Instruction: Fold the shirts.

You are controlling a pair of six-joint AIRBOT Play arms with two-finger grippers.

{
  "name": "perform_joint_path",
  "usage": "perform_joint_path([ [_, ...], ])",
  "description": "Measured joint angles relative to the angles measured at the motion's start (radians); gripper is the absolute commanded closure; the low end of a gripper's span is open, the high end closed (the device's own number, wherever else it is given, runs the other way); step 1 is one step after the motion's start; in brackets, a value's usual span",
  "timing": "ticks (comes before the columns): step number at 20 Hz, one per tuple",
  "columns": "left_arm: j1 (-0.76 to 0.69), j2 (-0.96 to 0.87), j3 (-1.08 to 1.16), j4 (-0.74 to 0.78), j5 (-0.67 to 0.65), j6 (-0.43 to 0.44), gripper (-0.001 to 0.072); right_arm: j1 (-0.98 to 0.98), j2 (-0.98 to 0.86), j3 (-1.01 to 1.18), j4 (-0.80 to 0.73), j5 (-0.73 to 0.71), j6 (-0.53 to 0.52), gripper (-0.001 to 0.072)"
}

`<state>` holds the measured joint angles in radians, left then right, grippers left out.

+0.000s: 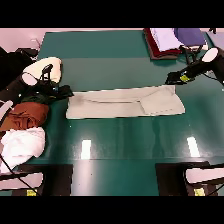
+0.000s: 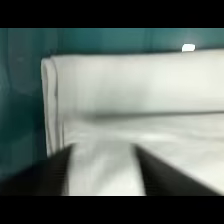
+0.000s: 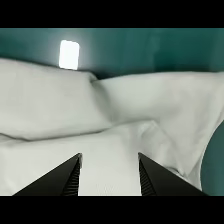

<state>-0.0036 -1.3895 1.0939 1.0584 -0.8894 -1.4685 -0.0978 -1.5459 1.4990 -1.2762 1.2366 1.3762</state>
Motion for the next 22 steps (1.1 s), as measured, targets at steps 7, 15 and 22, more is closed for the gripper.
perform_joint_path([
  [7, 0.005, 0.008, 0.140, 0.037, -0.113, 0.007, 0.0683, -0.217, -0.002, -0.055, 0.170, 0.092, -0.106, 0.0115],
  [15, -0.108, 0.021, 0.164, 0.047, -0.147, -0.003, 0.0683, -0.428, -0.099, -0.230, 0.359, 0.117, -0.235, 0.0115],
  [22, -0.266, -0.007, 0.166, 0.043, -0.073, -0.080, 0.0684, -0.350, -0.230, -0.180, 0.419, 0.127, -0.273, 0.0631],
])
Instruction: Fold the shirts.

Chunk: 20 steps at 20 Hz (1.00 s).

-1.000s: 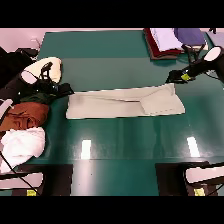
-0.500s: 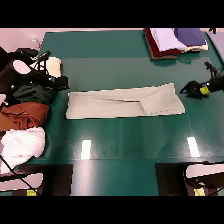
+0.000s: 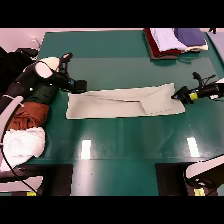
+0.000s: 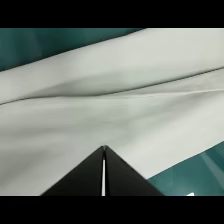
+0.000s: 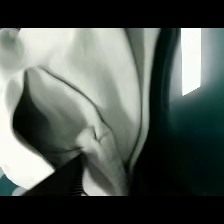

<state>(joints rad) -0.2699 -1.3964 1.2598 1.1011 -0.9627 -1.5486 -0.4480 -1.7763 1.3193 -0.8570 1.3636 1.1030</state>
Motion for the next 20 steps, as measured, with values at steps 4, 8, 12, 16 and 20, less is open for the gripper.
perform_joint_path([
  [4, -0.102, -0.075, 0.016, -0.032, 0.087, -0.030, 0.0684, 0.045, 0.005, 0.058, -0.016, 0.004, -0.016, 0.0697],
  [8, -0.186, -0.213, 0.115, -0.064, 0.146, -0.040, 0.0684, 0.077, 0.106, 0.123, -0.003, 0.040, -0.016, 0.0698],
  [12, -0.254, -0.370, 0.269, -0.087, 0.158, -0.041, 0.0684, 0.161, 0.237, 0.193, 0.002, 0.054, 0.032, 0.0698],
  [16, -0.301, -0.489, 0.388, -0.100, 0.146, -0.042, 0.0684, 0.285, 0.327, 0.268, 0.002, 0.062, 0.083, 0.0697],
  [20, -0.318, -0.539, 0.431, -0.109, 0.118, -0.042, 0.0684, 0.406, 0.356, 0.343, 0.001, 0.059, 0.127, 0.0698],
])
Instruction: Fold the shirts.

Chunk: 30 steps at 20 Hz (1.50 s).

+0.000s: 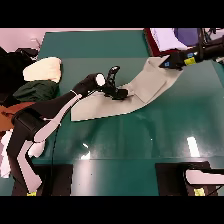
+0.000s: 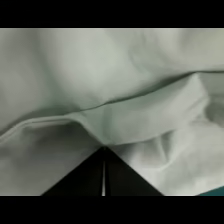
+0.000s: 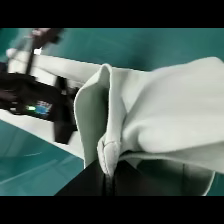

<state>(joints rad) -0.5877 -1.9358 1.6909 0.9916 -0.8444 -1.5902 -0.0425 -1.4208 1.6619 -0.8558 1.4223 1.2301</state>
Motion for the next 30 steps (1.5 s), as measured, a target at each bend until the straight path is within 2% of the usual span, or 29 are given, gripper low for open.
perform_joint_path([
  [7, 0.037, 0.017, 0.016, 0.036, -0.070, -0.002, 0.0684, 0.153, 0.010, 0.044, 0.000, -0.018, 0.053, 0.0697],
  [11, 0.158, 0.148, 0.018, 0.135, -0.147, -0.005, 0.0683, 0.243, 0.010, 0.048, 0.002, -0.055, 0.070, 0.0697],
  [15, 0.326, 0.342, 0.019, 0.246, -0.209, 0.002, 0.0683, 0.418, -0.048, 0.050, 0.061, -0.182, 0.068, 0.0690],
  [16, 0.370, 0.393, 0.019, 0.265, -0.219, 0.006, 0.0683, 0.471, -0.078, 0.050, 0.080, -0.228, 0.060, 0.0545],
  [17, 0.406, 0.438, 0.019, 0.278, -0.223, 0.008, 0.0683, 0.529, -0.116, 0.053, 0.108, -0.282, 0.043, 0.0370],
  [18, 0.435, 0.477, 0.019, 0.284, -0.230, 0.011, 0.0683, 0.581, -0.156, 0.064, 0.138, -0.337, 0.021, 0.0326],
  [21, 0.503, 0.569, 0.019, 0.304, -0.249, 0.017, 0.0683, 0.702, -0.285, 0.157, 0.178, -0.416, -0.032, 0.0328],
  [23, 0.521, 0.599, 0.019, 0.307, -0.269, 0.021, 0.0683, 0.723, -0.330, 0.217, 0.134, -0.414, -0.026, 0.0327],
  [26, 0.537, 0.620, 0.018, 0.309, -0.297, 0.025, 0.0683, 0.667, -0.327, 0.217, 0.025, -0.338, 0.013, 0.0329],
  [29, 0.541, 0.628, 0.018, 0.310, -0.313, 0.028, 0.0683, 0.537, -0.260, 0.074, -0.052, -0.294, 0.052, 0.0322],
  [30, 0.541, 0.629, 0.018, 0.307, -0.317, 0.030, 0.0683, 0.488, -0.236, 0.008, -0.068, -0.292, 0.064, 0.0211],
])
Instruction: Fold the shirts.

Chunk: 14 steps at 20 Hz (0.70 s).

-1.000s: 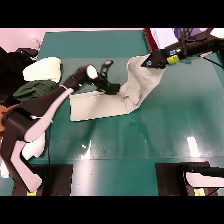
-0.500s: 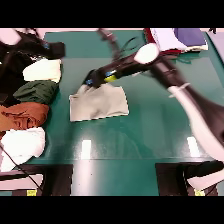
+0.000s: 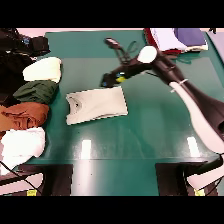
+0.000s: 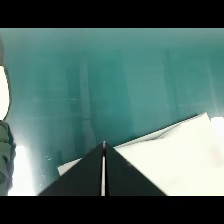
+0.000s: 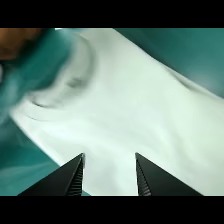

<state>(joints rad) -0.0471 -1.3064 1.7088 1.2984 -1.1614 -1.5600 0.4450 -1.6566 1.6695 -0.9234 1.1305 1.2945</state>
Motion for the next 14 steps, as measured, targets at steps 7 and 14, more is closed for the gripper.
perform_joint_path([
  [7, -0.020, 0.001, -0.003, -0.039, 0.010, 0.035, 0.0683, -0.276, 0.020, -0.403, 0.143, -0.059, 0.001, 0.0061],
  [14, -0.060, 0.000, -0.009, -0.058, 0.052, 0.069, 0.0683, -0.175, -0.159, -0.343, 0.386, -0.093, -0.071, 0.0282],
])
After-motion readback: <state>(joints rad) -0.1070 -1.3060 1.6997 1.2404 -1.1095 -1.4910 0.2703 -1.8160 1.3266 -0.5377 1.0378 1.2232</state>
